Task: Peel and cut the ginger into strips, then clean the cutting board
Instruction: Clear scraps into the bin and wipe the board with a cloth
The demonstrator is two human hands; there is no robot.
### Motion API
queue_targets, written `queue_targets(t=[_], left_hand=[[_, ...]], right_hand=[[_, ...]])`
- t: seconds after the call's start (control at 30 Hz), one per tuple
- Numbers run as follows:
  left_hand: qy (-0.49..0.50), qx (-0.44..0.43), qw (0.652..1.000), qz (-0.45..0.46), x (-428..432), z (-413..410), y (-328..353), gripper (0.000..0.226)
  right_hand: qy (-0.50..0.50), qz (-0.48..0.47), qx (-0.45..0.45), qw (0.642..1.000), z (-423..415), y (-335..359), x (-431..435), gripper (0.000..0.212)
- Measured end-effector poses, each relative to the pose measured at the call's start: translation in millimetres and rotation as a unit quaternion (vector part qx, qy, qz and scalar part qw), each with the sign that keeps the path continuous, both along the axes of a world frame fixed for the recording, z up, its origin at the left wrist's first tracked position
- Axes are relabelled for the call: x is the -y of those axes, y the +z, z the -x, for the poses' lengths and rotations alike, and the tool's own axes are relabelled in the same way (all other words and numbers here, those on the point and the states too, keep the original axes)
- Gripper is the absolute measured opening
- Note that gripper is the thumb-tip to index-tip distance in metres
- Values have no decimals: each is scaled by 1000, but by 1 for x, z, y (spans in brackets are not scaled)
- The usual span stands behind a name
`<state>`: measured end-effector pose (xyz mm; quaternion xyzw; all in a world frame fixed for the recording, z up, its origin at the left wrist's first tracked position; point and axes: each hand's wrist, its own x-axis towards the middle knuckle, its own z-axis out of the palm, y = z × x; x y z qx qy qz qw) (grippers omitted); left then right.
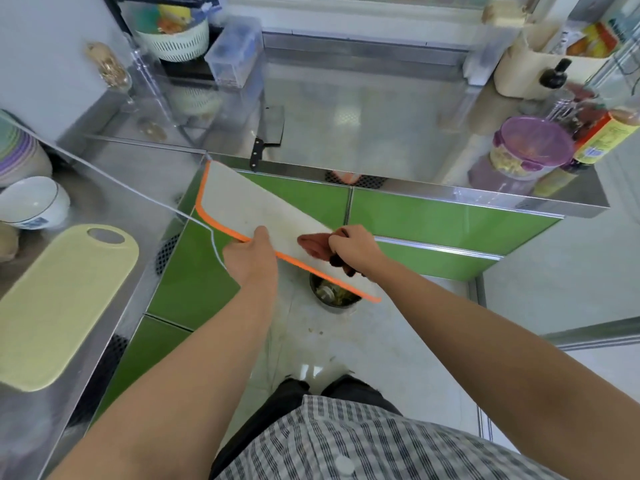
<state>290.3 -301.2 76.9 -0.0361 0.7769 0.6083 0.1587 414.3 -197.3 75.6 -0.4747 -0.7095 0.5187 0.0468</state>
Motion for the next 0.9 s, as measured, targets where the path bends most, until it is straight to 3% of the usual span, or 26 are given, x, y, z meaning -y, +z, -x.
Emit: queue_targets(t=[0.07, 0.2, 0.3, 0.37, 0.5, 0.67, 0.73, 0.8, 0.87, 0.9], left_hand=[[-22, -28, 996, 78, 9, 3, -4, 23], [-66, -32, 991, 112, 12, 5, -15, 31], [-86, -8, 994, 64, 4, 3, -22, 24], [-91, 2, 994, 55, -1, 2, -27, 22], [-76, 12, 997, -2, -10, 2, -40, 17], [-43, 37, 998, -21, -14, 10, -49, 33], [-39, 34, 999, -7, -19, 13, -42, 27], [-36, 22, 999, 10, -22, 15, -36, 18], [-34, 20, 999, 17, -22, 19, -36, 15], [-33, 22, 999, 17, -22, 21, -37, 17]], right_hand=[[-14, 12, -17, 1000, 3, -7, 9, 16], [-75, -12, -92, 993, 6, -14, 15, 14], [-98, -30, -154, 983, 16, -20, 19, 42], [-46, -70, -168, 982, 26, -24, 28, 54], [91, -173, -85, 977, 37, -39, 32, 53], [-52, -99, 92, 989, 34, -69, 0, 57], [-72, -144, 1, 987, 47, -57, 4, 57], [31, -176, -85, 980, 61, -48, 11, 55], [94, -163, -44, 981, 61, -56, 7, 52], [68, -139, 11, 988, 58, -63, -4, 50]])
